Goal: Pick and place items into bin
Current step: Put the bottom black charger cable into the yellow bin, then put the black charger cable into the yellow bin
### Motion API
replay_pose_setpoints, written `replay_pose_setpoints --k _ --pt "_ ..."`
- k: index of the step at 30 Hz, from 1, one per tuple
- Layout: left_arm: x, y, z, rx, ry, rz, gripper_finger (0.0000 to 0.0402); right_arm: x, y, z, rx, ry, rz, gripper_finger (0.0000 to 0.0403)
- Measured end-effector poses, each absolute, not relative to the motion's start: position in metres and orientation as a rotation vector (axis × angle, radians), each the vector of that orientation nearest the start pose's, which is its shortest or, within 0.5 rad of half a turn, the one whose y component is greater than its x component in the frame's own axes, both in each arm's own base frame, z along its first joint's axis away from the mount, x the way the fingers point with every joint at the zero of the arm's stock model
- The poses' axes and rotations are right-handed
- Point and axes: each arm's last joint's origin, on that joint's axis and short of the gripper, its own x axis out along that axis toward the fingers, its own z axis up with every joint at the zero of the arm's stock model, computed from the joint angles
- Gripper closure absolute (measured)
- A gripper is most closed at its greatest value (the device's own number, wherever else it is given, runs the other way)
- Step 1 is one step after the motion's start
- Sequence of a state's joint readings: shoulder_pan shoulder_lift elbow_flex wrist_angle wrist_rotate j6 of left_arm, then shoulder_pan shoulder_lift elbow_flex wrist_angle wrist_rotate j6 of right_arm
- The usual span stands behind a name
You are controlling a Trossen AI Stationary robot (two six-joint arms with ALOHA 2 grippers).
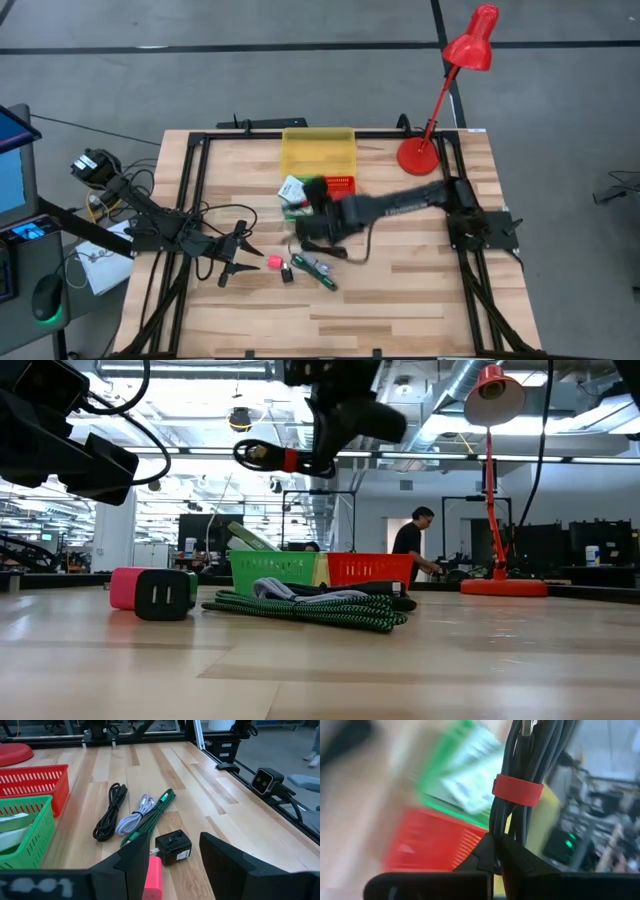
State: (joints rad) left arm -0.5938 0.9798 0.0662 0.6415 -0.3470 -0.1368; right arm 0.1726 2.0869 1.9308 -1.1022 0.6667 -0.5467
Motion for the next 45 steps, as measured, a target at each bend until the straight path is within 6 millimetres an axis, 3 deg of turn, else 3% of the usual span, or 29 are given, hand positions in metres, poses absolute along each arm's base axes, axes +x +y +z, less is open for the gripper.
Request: replay_pose_setpoints --k 6,14,19,24,36,40,45 --pt "0.139 -0.082 0.14 -0.012 0.259 -0.228 0.0235 0.433 -0.02 0.29 -0.969 1.323 -0.196 0.0398" --pt "0.139 -0.082 0.14 -0.012 0.259 -0.228 0.0235 0.418 -0.13 0.29 -0.763 1.374 -0.261 0.0395" --pt "0.139 -0.082 0.14 -0.011 0.259 -0.228 0.0235 0.406 -0.167 0.289 -0.645 1.365 -0.245 0.0379" --pt "0.139 -0.082 0.14 -0.005 0.258 -0.224 0.0235 0.405 -0.176 0.289 -0.6 1.324 -0.229 0.0367" --pt "0.139 -0.082 0.14 -0.004 0.258 -0.223 0.0235 0.416 -0.175 0.295 -0.589 1.201 -0.303 0.0363" --pt "0.139 -0.082 0.14 -0.004 0.258 -0.222 0.0235 0.415 -0.158 0.291 -0.478 1.233 -0.29 0.0363" --pt "0.139 -0.082 0.14 -0.004 0.261 -0.221 0.0235 0.409 -0.12 0.282 -0.274 1.337 -0.079 0.0363"
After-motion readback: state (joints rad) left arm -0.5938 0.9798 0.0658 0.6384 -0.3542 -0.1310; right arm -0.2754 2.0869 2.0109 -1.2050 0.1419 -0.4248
